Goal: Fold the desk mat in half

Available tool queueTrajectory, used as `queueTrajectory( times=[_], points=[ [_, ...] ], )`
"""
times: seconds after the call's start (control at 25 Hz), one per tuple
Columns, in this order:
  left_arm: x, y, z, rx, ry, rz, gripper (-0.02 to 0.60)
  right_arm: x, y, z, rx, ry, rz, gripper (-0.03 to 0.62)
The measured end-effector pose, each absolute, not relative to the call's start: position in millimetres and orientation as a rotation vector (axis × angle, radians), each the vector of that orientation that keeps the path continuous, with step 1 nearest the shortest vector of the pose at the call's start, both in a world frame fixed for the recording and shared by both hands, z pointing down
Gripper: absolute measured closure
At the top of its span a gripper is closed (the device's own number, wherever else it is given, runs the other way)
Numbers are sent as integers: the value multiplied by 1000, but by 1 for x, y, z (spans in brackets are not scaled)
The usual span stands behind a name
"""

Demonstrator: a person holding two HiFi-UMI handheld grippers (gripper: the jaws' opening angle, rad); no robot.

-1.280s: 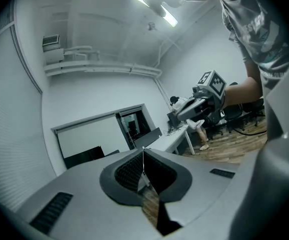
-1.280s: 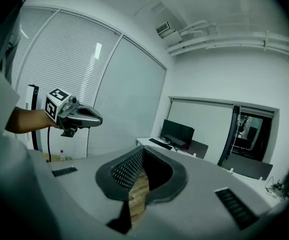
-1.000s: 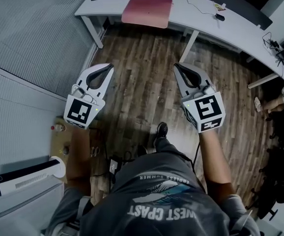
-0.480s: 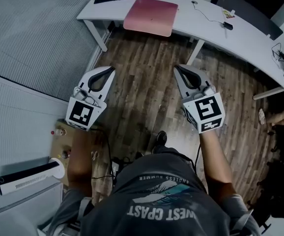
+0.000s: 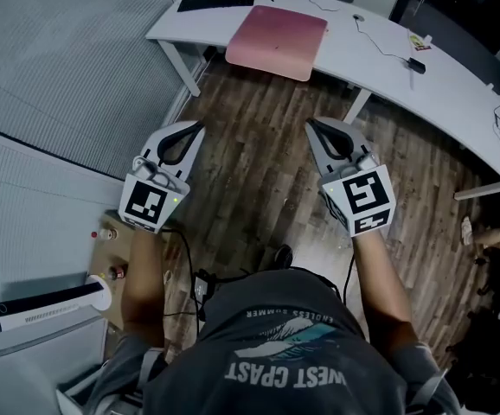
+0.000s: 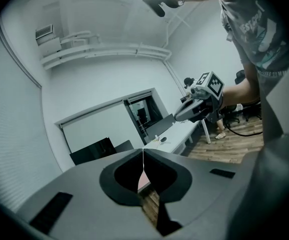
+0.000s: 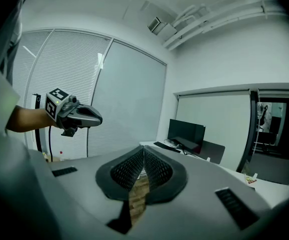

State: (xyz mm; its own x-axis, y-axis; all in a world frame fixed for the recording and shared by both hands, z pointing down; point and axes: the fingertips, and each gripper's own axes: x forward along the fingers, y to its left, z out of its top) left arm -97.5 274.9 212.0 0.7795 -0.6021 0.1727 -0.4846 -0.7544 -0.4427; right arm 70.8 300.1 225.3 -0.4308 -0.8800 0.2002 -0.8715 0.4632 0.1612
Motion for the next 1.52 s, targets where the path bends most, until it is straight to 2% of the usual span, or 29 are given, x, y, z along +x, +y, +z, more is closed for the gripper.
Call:
queueTrajectory(
  times=[0.4,1.12,1.52],
  points=[
    [-82,237,222,-2605,787,-443,561,79,265,233,1502,-2455,-13,568],
    [-53,63,245,-2694,460,-379,561,89,137,248,1726,-2211,19,568],
    [-52,12,250,-2705,354,-371,561,85,94,255,1787,-2128,37,568]
  ],
)
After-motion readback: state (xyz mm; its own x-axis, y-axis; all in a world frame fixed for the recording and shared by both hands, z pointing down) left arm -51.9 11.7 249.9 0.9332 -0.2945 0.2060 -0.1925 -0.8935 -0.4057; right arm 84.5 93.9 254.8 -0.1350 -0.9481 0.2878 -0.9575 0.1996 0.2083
